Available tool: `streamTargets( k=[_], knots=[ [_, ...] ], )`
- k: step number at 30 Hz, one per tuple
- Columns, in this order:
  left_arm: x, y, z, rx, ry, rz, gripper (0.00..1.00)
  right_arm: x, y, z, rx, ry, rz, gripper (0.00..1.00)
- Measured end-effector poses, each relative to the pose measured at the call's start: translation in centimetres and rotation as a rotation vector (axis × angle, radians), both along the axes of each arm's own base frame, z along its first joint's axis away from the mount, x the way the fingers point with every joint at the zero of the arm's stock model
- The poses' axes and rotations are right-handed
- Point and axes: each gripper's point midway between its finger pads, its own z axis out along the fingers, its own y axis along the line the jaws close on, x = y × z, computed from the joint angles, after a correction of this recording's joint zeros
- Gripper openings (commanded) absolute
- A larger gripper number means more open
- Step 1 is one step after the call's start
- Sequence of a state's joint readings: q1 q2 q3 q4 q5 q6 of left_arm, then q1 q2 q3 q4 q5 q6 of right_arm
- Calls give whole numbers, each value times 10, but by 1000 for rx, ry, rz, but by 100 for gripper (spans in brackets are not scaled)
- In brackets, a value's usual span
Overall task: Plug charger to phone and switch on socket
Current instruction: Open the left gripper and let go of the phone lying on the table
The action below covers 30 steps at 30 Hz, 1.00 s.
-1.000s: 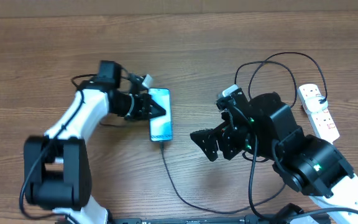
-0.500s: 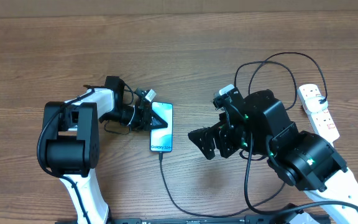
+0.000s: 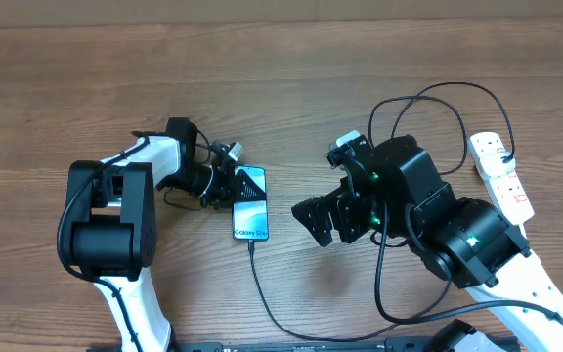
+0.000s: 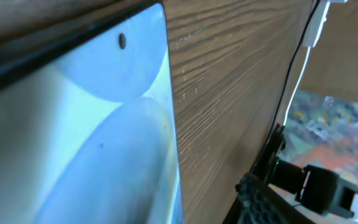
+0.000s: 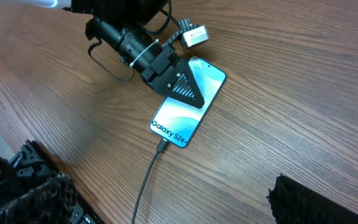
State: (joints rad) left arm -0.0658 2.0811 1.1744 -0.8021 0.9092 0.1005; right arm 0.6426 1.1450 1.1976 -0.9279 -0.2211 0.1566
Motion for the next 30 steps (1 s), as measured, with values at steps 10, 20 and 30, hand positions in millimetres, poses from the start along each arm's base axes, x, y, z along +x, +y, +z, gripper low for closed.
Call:
streamTargets(
  k=[10, 20, 30],
  knots=[
    [8, 6, 2, 90, 59, 82, 59, 0, 0, 0, 1, 0, 0, 100],
    [5, 7, 1, 109, -7, 11, 58, 2, 2, 1, 5, -6, 0, 100],
    [-12, 9, 3, 89, -44, -107, 63, 1, 1, 0, 3, -3, 1, 100]
  ],
)
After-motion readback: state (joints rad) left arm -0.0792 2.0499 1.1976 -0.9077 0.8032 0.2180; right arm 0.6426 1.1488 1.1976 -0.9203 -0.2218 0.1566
